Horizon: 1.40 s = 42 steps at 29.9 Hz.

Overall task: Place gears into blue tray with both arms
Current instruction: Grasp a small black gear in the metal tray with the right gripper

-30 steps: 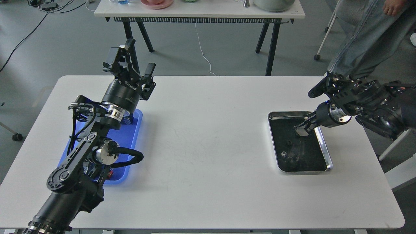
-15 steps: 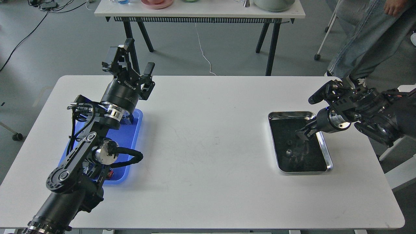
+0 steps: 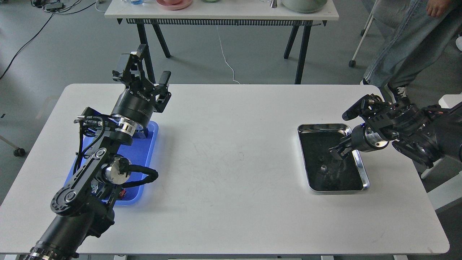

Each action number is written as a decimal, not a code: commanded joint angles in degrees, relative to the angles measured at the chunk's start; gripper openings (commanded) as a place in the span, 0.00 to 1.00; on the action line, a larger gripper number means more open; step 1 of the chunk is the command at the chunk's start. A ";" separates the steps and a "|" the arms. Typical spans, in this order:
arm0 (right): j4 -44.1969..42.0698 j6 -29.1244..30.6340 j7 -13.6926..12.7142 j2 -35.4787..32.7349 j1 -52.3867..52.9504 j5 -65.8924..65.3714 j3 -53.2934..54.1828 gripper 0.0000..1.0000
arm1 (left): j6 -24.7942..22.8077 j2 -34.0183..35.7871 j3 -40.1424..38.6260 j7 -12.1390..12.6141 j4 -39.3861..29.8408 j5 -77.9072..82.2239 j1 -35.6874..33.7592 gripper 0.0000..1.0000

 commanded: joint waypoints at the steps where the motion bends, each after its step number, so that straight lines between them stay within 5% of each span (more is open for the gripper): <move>1: -0.85 -0.36 0.00 0.37 -0.29 0.01 0.00 0.57 | 0.00 0.00 0.00 0.00 -0.08 0.00 0.13 1.00; 42: -4.89 -1.33 0.00 3.00 -2.92 0.19 0.18 0.46 | 0.09 0.62 -0.70 0.09 -1.75 0.00 1.80 1.00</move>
